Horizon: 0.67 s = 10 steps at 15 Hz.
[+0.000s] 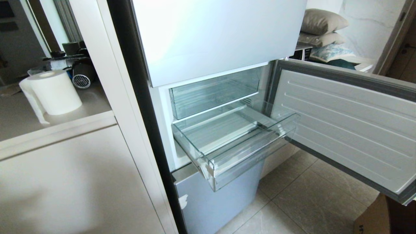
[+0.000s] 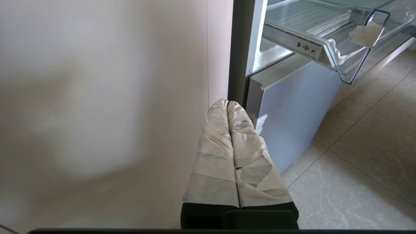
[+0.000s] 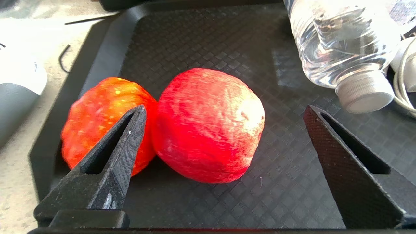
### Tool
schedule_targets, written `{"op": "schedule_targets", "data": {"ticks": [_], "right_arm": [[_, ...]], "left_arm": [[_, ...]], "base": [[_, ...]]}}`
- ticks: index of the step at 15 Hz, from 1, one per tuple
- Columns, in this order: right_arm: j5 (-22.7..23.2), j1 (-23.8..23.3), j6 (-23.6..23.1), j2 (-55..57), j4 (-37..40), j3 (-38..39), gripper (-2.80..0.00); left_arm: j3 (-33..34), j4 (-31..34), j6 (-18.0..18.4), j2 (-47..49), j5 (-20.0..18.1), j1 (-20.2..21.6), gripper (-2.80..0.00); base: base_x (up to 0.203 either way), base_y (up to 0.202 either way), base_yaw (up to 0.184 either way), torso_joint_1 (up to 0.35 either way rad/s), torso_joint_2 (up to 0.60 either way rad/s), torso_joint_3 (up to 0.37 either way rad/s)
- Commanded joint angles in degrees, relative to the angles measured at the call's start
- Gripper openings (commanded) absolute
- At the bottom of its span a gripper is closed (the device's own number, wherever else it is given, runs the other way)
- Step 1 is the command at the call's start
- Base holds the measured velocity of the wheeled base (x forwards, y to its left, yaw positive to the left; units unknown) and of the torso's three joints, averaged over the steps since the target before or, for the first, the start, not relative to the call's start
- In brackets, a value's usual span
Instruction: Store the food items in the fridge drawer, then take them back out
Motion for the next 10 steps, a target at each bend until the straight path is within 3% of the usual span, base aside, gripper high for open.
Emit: {"op": "schedule_targets", "data": {"ticks": [1, 10], "right_arm": [[0.12, -0.09, 0.03, 0.76, -0.31, -0.36, 0.0], [0.03, -0.17, 0.11, 1.46, -0.81, -0.64, 0.0]], "left_arm": [[0.0, 0.02, 0.0, 0.01, 0.02, 0.01, -2.8], [0.0, 0.02, 0.0, 0.01, 0.02, 0.01, -2.8]], "base": [[0.0, 0.0, 0.0, 0.0, 0.0, 0.0], [0.0, 0.0, 0.0, 0.0, 0.0, 0.0]]}}
